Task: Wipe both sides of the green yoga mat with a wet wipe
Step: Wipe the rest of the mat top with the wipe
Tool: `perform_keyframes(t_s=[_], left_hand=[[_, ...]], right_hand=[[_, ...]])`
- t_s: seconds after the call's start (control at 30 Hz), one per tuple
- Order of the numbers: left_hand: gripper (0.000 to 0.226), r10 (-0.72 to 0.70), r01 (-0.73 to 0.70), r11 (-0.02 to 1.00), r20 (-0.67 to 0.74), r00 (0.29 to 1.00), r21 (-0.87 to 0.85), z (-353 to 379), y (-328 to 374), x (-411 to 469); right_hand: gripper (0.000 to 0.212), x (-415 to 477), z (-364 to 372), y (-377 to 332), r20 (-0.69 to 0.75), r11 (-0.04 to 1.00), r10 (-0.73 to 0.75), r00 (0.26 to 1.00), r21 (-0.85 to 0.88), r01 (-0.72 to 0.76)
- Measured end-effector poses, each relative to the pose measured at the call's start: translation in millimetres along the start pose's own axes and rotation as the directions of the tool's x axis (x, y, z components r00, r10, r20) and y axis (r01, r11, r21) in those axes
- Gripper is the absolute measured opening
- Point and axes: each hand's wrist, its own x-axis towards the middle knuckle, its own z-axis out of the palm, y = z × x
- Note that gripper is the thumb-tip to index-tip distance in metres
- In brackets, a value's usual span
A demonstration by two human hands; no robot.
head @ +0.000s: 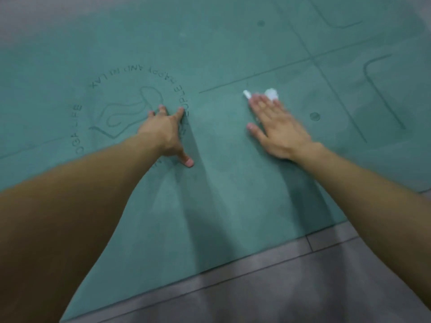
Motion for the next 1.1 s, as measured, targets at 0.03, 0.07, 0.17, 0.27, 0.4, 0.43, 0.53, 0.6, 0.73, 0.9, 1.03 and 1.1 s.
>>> perform_keyframes(t_s=[0.03,0.07,0.17,0.27,0.4,0.43,0.53,0.6,0.73,0.9,1.03,1.1], left_hand=[[0.18,0.005,-0.005,1.0,-0.012,1.0,0.016,0,1,0],[0.178,0.005,-0.004,1.0,-0.029,1.0,0.031,1,1,-1],[0.174,0.004,-0.003,0.999,-0.032,0.999,0.041,1,1,0],[0.175,0.013,-0.011,0.998,-0.024,1.0,0.057,5,0,2],[0.175,0.006,-0.006,0.999,-0.012,1.0,0.048,9,-2,6],[0.175,0.003,-0.003,0.999,-0.01,1.0,0.042,9,-2,6],[0.175,0.008,-0.007,0.999,-0.012,1.0,0.038,8,0,5],[0.176,0.007,-0.006,0.999,-0.01,1.0,0.042,6,0,5],[0.176,0.001,-0.001,0.999,-0.001,1.0,0.041,7,0,5],[0.176,0.004,-0.003,0.998,-0.013,1.0,0.066,6,0,6],[0.177,-0.006,0.006,0.998,-0.009,1.0,0.06,7,0,6],[0.176,-0.014,0.015,0.998,-0.01,1.0,0.058,6,1,6]], right_hand=[[0.08,14,-5,10,-0.02,0.99,0.139,0.99,0.032,-0.138],[0.08,27,-6,10,-0.047,0.971,0.237,0.97,0.044,-0.235],[0.077,46,4,-48,-0.032,0.998,-0.002,0.999,0.057,0.004],[0.071,54,5,-66,0.14,0.888,-0.458,0.878,0.027,0.459],[0.079,105,-13,-16,0.013,1.0,-0.001,1.0,0.021,0.001],[0.081,110,-10,-21,0.001,0.994,0.103,0.995,0.024,-0.103],[0.078,91,2,-68,0.049,0.99,-0.143,0.988,0.024,0.142],[0.072,76,1,-68,0.134,0.898,-0.44,0.888,0.039,0.439],[0.074,106,-20,-12,0.045,0.995,-0.098,0.994,0.015,0.097],[0.083,66,1,-70,0.111,0.938,-0.346,0.932,0.028,0.345],[0.078,73,-10,-16,0.049,0.964,-0.265,0.963,0.044,0.263],[0.084,85,-20,19,0.002,0.996,0.087,0.996,0.033,-0.087]])
